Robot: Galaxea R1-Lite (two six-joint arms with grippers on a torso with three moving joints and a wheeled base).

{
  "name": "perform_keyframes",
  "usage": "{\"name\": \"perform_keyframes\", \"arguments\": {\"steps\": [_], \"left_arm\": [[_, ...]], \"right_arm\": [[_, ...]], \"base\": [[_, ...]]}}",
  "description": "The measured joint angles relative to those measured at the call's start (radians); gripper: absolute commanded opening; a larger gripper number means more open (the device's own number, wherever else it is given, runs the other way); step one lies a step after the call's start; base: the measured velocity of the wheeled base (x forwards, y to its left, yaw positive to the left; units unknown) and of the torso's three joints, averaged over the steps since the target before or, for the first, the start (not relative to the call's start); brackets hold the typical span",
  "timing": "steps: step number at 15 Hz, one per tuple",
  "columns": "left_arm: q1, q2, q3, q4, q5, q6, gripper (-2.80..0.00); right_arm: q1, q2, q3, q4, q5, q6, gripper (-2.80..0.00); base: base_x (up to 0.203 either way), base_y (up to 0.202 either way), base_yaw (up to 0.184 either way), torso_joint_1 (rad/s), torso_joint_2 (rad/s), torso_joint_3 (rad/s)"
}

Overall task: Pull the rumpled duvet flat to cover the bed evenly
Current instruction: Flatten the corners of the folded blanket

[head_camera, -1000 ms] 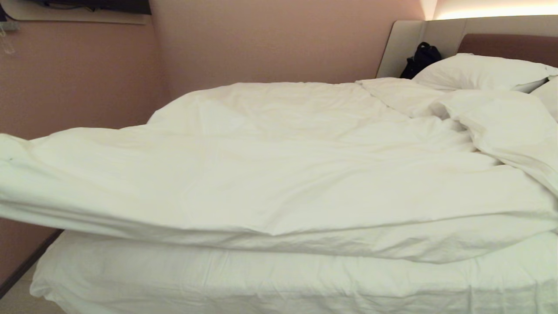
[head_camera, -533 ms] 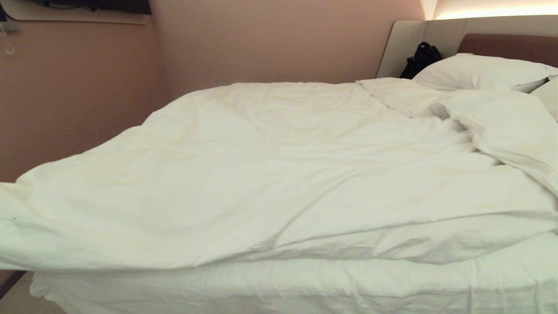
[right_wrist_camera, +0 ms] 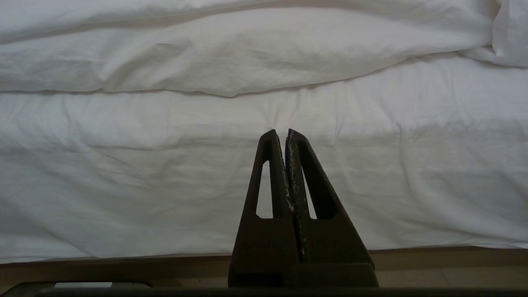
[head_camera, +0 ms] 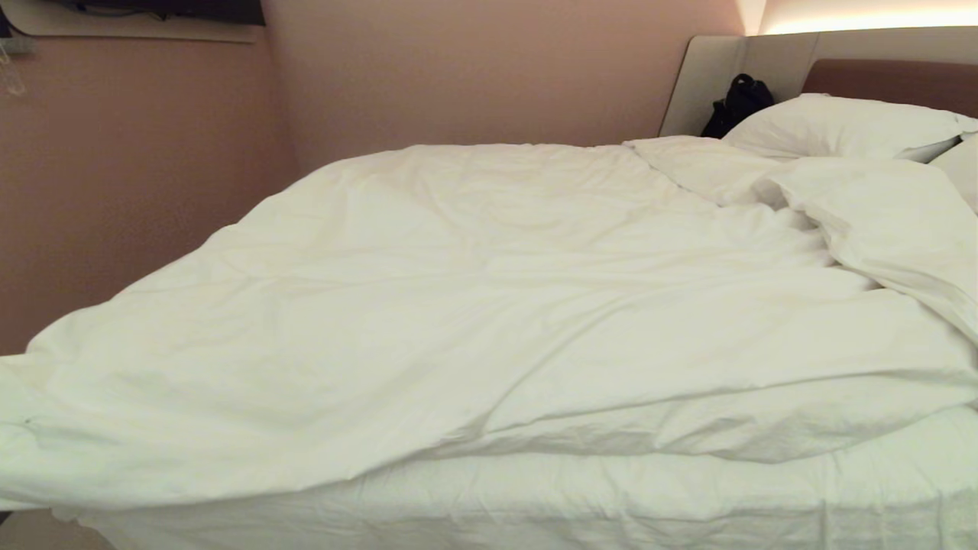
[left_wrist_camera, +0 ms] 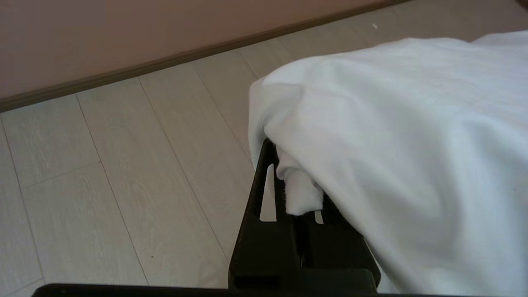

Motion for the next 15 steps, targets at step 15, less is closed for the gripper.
{"name": "perform_keyframes", "arguments": {"steps": [15], "left_arm": [[0.217,0.001,-0.023,-0.001,-0.069,-0.003,-2.8]], "right_arm": [[0.0,0.0,0.0,0.0,0.0,0.0,-2.8]], "base": [[0.0,0.0,0.0,0.0,0.0,0.0]]}}
